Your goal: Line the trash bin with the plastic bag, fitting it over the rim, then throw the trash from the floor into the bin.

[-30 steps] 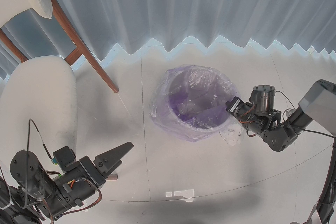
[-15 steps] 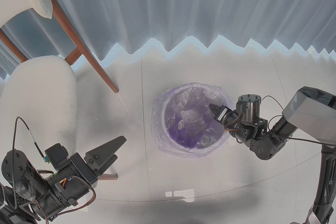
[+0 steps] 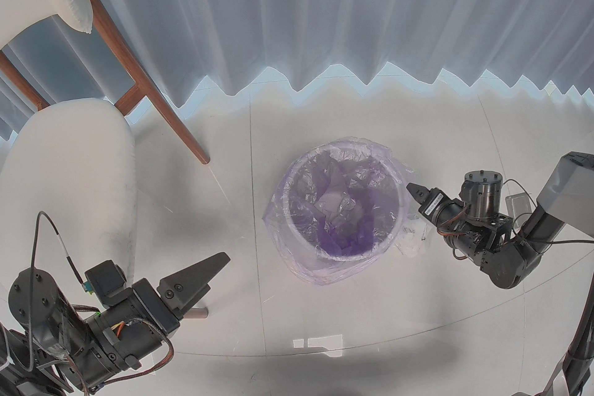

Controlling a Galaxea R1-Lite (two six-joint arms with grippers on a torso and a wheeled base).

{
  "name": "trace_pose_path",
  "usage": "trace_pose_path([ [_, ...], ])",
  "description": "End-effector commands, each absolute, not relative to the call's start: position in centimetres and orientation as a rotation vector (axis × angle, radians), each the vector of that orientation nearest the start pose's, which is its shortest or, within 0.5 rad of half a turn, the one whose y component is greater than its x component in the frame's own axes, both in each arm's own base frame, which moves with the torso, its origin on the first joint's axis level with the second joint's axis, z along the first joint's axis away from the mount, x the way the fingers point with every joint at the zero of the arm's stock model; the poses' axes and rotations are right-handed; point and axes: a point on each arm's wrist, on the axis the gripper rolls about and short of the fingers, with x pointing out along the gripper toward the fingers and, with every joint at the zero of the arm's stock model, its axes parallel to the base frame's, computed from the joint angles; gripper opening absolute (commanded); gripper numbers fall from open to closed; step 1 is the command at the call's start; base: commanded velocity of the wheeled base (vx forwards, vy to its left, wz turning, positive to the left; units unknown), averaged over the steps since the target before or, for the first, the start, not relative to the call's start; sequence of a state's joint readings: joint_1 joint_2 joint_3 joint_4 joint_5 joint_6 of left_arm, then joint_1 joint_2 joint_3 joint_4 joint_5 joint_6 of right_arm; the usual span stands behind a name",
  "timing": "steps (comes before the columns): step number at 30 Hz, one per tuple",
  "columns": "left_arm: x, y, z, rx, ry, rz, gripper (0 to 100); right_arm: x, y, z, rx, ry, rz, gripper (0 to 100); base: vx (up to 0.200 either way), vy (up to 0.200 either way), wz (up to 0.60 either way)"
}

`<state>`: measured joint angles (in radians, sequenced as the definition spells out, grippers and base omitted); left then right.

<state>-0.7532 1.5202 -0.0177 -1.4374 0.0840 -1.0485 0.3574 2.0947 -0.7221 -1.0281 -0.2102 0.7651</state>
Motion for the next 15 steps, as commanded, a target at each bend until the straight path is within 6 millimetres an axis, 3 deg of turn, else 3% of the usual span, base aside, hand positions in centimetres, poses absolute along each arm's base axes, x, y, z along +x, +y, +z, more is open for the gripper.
trace_pose_path([
  [1, 12.6, -11.6, 11.9, -0.963, 0.43, -0.552, 100, 34.4, 8.1, 6.2, 0.687, 0.348, -0.074, 100, 0.0, 0.0, 0.0],
  [6, 12.5, -11.5, 11.7, -0.952, 0.451, -0.539, 100, 35.8, 5.3, 4.7, 0.709, 0.368, -0.081, 100, 0.0, 0.0, 0.0],
  [15, 12.5, -11.5, 11.5, -0.947, 0.453, -0.517, 100, 38.0, 6.6, 3.4, 0.635, 0.326, 0.115, 100, 0.0, 0.0, 0.0],
])
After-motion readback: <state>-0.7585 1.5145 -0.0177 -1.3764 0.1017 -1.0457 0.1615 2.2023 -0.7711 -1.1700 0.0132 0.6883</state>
